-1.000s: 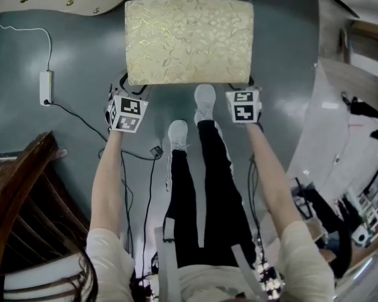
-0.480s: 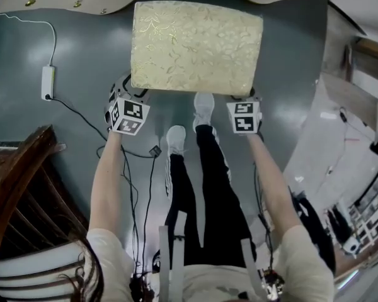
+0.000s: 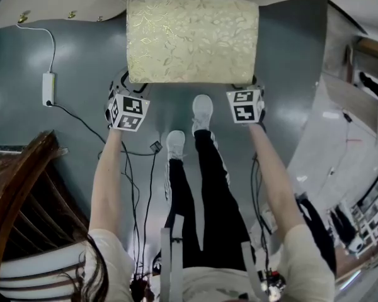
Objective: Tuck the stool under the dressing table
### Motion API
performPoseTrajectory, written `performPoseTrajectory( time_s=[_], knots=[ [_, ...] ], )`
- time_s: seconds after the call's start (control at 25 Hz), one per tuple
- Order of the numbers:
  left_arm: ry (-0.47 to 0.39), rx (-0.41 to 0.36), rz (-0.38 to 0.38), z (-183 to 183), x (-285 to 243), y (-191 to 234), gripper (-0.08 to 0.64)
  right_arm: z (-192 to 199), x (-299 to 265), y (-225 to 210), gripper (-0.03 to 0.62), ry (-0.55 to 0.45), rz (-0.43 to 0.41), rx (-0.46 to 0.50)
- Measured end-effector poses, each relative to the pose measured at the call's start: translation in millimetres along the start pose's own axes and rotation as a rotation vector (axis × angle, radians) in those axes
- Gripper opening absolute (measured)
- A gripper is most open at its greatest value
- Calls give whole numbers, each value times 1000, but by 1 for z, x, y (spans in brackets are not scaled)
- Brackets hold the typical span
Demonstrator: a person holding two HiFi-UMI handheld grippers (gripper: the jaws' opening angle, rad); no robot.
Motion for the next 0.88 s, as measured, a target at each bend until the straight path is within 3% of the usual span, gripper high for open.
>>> performPoseTrajectory(
  time_s=[0.2,0.48,0.68,0.88],
  knots=[
    [33,4,-16,-1,-2,-7,296,0,-4,-3,325,3,3,30],
    [14,-10,-1,2,-7,0,296,-1,-1,2,325,-17,37,22],
    [40,30,-15,2,6,-20,296,5,4,-5,325,-3,-2,59],
    [13,34,-7,15,18,-39,296,22,17,2,325,0,5,75]
  ],
)
Point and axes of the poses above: the fingertips, and each gripper's own axes: x backward along the fingers, y to its left, z out of its underside, the point moved 10 cm from there along x, backward along the fingers, and after that the axes turned 10 degrees about -x, right-handed, at the moved point
